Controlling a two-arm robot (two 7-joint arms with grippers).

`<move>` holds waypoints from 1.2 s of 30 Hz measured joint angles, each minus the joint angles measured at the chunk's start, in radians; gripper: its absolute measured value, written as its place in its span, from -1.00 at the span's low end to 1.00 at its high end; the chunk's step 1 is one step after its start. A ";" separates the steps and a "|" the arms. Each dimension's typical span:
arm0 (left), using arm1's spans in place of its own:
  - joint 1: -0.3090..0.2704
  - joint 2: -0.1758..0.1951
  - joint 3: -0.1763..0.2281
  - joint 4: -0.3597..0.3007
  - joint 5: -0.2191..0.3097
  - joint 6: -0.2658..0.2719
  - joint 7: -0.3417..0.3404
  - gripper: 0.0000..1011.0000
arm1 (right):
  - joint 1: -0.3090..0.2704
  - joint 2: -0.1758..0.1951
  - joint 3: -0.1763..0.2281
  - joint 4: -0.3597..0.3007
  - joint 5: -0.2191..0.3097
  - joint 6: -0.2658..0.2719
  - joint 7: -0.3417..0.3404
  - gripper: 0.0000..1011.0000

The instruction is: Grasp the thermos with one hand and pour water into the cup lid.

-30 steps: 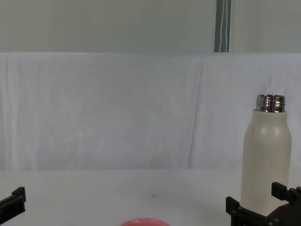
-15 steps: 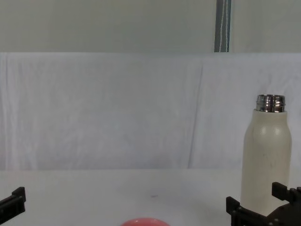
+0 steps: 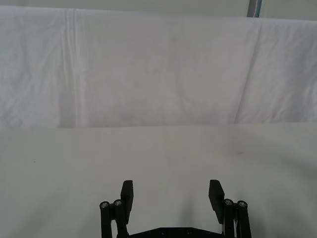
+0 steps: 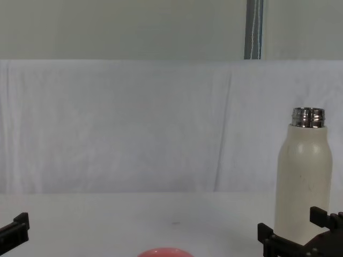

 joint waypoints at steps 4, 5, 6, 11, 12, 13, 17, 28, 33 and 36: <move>0.000 0.000 0.000 0.000 0.000 0.000 0.000 0.98 | 0.000 0.000 0.000 0.000 0.000 0.000 0.000 0.98; 0.000 0.000 0.000 0.000 0.000 0.000 0.000 0.98 | 0.000 0.000 0.000 0.000 0.000 0.000 0.000 0.98; 0.000 0.000 0.000 0.000 0.000 0.000 0.000 0.98 | 0.000 0.000 0.000 0.000 0.000 0.000 0.000 0.98; 0.000 0.000 0.000 0.000 0.000 0.000 0.000 0.98 | 0.000 0.000 0.000 0.000 0.000 0.000 -0.001 0.98; 0.000 0.000 0.000 0.000 0.000 0.000 0.000 0.98 | 0.000 0.000 0.000 0.000 0.000 0.000 -0.001 0.98; 0.000 0.000 0.000 0.000 0.000 0.000 0.000 0.98 | 0.000 0.000 0.000 0.000 0.000 0.000 -0.001 0.98; 0.000 0.000 0.000 0.000 0.000 0.000 0.000 0.98 | 0.000 0.000 0.000 0.000 0.000 0.000 -0.001 0.98; 0.000 0.000 0.000 0.000 0.000 0.000 0.000 0.98 | 0.000 0.000 0.000 0.000 0.000 0.000 -0.001 0.98; 0.000 0.000 0.000 0.000 0.000 0.000 0.000 0.98 | 0.000 0.000 0.000 0.000 0.000 0.000 -0.001 0.98; 0.000 0.000 0.000 0.000 0.000 0.000 0.000 0.98 | 0.000 0.000 0.000 0.000 0.000 0.000 -0.001 0.98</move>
